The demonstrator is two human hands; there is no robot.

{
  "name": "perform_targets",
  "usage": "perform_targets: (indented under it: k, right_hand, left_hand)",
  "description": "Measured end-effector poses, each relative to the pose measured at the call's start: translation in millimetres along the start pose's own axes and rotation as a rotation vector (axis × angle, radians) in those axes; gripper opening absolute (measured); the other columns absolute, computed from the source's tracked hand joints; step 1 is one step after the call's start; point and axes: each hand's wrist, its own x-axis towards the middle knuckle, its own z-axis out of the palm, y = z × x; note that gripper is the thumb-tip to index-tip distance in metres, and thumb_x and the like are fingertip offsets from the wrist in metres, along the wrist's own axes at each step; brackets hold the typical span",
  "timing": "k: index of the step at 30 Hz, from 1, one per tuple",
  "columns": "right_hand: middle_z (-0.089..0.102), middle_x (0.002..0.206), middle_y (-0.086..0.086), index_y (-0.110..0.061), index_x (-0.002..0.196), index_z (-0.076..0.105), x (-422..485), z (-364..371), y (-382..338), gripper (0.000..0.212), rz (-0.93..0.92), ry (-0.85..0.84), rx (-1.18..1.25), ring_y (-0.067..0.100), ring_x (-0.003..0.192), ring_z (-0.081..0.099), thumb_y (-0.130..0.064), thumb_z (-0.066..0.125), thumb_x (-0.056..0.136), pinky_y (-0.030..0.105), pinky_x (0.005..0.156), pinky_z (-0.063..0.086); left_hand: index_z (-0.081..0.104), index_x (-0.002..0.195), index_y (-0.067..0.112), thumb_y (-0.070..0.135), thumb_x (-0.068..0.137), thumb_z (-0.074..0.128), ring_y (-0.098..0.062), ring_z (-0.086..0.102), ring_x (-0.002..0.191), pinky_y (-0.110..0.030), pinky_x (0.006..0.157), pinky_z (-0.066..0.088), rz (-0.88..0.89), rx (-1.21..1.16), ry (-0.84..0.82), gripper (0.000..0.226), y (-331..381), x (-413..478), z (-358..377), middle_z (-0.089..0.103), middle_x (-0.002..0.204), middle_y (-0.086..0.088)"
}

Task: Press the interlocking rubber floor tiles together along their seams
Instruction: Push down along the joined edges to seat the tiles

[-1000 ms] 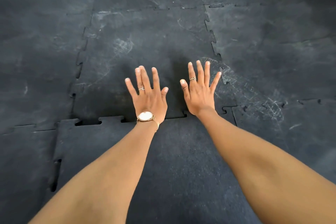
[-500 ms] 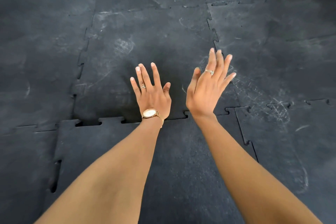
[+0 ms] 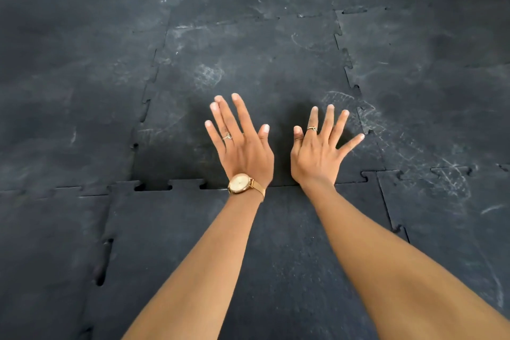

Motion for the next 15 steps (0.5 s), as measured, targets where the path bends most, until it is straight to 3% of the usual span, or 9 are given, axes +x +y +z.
perform_targets:
  k: [2, 7, 9, 13, 15]
  right_hand:
    - [0.004, 0.165, 0.008, -0.018, 0.156, 0.019, 0.7, 1.6, 0.1, 0.061, 0.008, 0.007, 0.008, 0.034, 0.152, -0.010, -0.048, 0.014, 0.102, 0.073, 0.112, -0.002]
    - [0.006, 0.165, 0.008, -0.018, 0.155, 0.021, 0.0, -3.6, -2.8, 0.060, 0.007, -0.021, 0.014, 0.035, 0.152, -0.009, -0.047, 0.016, 0.103, 0.073, 0.112, -0.001]
    - [0.005, 0.165, 0.007, -0.019, 0.156, 0.021, 0.5, -4.0, -3.3, 0.059, 0.001, -0.027, 0.013, 0.035, 0.152, -0.010, -0.046, 0.016, 0.103, 0.073, 0.112, -0.001]
    - [0.008, 0.165, 0.007, -0.020, 0.155, 0.023, -0.4, -1.1, -1.7, 0.059, 0.002, -0.021, -0.006, 0.037, 0.151, -0.007, -0.046, 0.016, 0.103, 0.073, 0.111, -0.003]
    - [0.008, 0.165, 0.007, -0.019, 0.155, 0.023, 0.7, 0.1, -1.7, 0.058, -0.001, -0.014, -0.006, 0.037, 0.151, -0.006, -0.045, 0.015, 0.103, 0.073, 0.111, -0.003]
  left_hand:
    - [0.003, 0.154, 0.006, 0.050, 0.100, 0.020, -0.038, -0.002, 0.148, -0.056, 0.119, 0.002, -0.055, -0.001, -0.085, 0.072, -2.5, -2.3, 14.9, 0.003, 0.159, -0.027]
    - [-0.002, 0.155, 0.012, 0.052, 0.101, 0.014, -0.034, -0.005, 0.149, -0.063, 0.116, -0.005, 0.138, 0.050, -0.119, 0.069, -0.6, 3.7, 8.0, -0.002, 0.160, -0.023]
    - [-0.002, 0.154, 0.011, 0.050, 0.101, 0.014, -0.035, -0.006, 0.148, -0.062, 0.116, -0.002, 0.118, 0.020, -0.108, 0.068, 7.1, 6.3, -5.4, -0.003, 0.160, -0.023]
    - [0.017, 0.152, 0.005, 0.046, 0.102, 0.022, -0.041, 0.010, 0.146, -0.055, 0.118, 0.001, -0.027, -0.183, 0.326, 0.065, 18.2, 46.6, -35.6, 0.016, 0.156, -0.028]
    - [0.015, 0.152, 0.006, 0.045, 0.102, 0.024, -0.041, 0.011, 0.146, -0.054, 0.119, -0.002, 0.034, -0.104, 0.384, 0.064, 15.9, 48.2, -31.2, 0.017, 0.156, -0.028]
